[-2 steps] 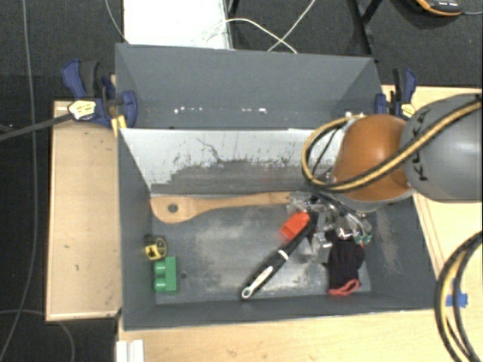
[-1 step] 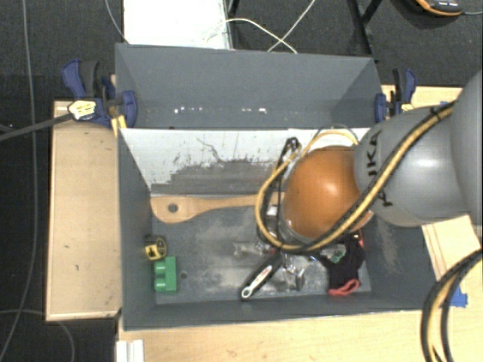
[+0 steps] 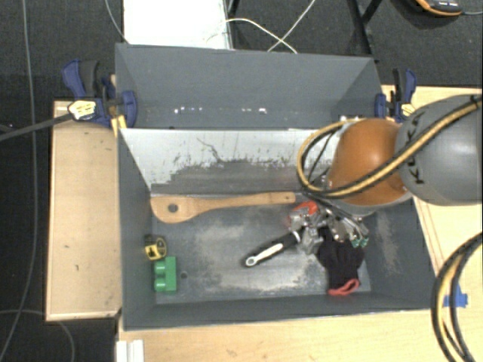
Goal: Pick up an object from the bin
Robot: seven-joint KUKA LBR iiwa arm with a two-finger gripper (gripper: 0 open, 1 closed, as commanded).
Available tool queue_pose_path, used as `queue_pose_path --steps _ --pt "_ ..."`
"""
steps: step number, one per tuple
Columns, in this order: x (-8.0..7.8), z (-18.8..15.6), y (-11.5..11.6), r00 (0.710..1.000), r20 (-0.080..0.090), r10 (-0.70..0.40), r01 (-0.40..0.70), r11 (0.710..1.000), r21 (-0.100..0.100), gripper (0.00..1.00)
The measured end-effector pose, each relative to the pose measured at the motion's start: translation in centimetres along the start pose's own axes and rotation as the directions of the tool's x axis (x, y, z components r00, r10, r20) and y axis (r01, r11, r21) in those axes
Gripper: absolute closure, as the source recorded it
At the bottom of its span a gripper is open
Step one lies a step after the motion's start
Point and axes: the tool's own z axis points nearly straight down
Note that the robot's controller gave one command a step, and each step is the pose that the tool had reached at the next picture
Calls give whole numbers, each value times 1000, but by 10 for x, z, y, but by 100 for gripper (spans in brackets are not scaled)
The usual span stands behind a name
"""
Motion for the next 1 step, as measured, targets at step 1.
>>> queue_pose_path --steps 1 --pt "0 0 3 1000 -2 -4 4 1000 -2 100"
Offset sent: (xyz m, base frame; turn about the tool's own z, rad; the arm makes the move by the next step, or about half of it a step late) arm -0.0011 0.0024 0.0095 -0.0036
